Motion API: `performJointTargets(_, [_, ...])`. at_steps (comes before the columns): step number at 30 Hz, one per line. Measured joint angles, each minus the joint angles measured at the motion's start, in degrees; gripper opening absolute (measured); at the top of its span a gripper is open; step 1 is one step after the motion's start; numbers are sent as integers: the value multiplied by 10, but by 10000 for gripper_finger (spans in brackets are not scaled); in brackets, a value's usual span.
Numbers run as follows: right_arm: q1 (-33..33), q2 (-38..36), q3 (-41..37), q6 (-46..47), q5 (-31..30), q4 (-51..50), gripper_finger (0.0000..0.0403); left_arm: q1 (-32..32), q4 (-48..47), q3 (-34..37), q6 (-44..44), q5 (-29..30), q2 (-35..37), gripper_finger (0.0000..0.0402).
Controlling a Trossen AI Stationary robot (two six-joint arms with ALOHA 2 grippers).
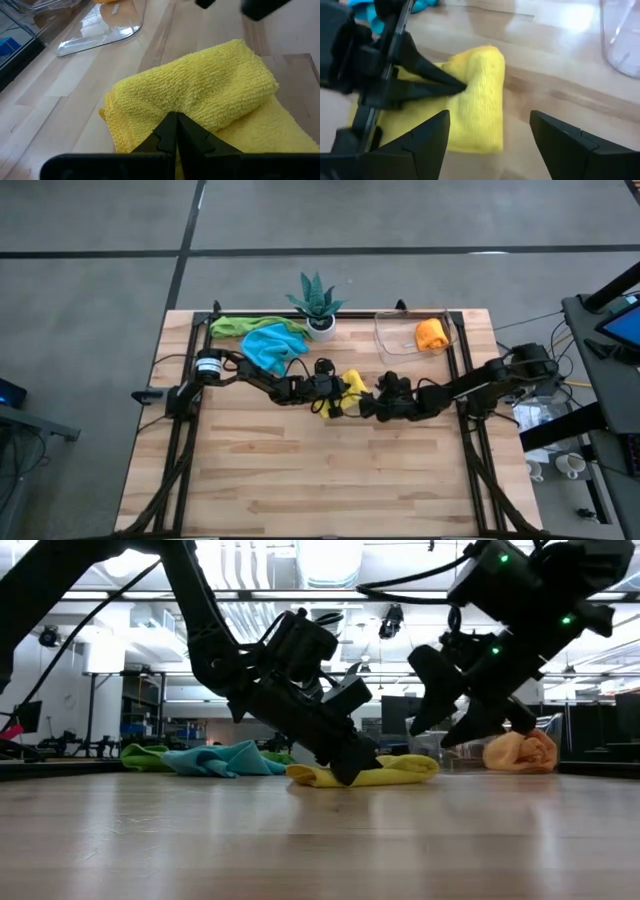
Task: Roll microfiber towels into tight, uniform cylinder then place into a basket
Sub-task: Roll the yellow microfiber cloth
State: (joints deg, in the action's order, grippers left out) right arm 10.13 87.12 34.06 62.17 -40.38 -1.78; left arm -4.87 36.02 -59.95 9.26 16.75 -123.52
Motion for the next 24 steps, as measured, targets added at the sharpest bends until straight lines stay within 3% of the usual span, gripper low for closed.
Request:
performJointTargets(10, [-57, 67, -12, -10, 19, 100, 259, 0, 0, 1, 1, 0, 0, 0])
performJointTargets(15, [-65, 96, -12, -12, 67, 170, 251, 0, 1, 1, 1, 0, 0, 0])
performJointTargets(24, [-65, 108, -10, -9, 77, 173, 248, 0, 1, 2, 1, 0, 0, 0])
